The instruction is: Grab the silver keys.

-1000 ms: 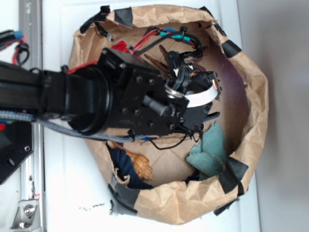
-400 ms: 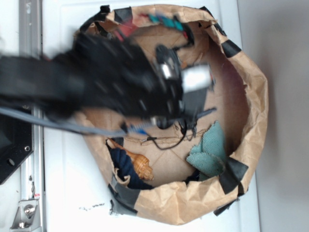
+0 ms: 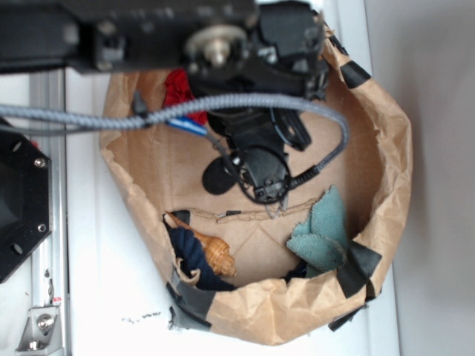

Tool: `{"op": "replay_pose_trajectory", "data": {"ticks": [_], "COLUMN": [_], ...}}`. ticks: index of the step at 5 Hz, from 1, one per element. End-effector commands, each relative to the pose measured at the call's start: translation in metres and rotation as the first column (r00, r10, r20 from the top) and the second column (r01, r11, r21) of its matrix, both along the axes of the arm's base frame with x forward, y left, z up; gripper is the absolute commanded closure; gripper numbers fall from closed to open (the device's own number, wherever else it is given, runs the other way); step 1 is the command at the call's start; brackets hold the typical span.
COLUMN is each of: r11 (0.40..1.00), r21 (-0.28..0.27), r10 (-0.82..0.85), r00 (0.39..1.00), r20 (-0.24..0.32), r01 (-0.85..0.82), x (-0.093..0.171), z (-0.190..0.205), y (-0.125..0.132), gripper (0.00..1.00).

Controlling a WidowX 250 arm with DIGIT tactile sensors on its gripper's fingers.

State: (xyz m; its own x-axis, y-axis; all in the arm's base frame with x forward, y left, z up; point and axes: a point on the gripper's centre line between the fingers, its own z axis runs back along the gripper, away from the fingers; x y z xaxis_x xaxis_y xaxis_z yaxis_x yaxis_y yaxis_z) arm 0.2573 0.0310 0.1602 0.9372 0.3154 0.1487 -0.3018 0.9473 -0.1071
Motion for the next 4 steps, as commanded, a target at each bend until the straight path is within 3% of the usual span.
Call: {"op": "replay_pose_trajectory", "data": {"ticks": [1,4], "r11": [1.000,0.999], "r21": [0.021,0.041], "r10": [0.006,0.004], "r00": [0.997,0.995], "r20": [0.078,0.099], "r01": [-0.008,-0.008], "x": [0.0065,0.0050], "z": [0.0164,0.0067], "y": [0.0115,0.0074], "gripper": [1.00,1.00]}}
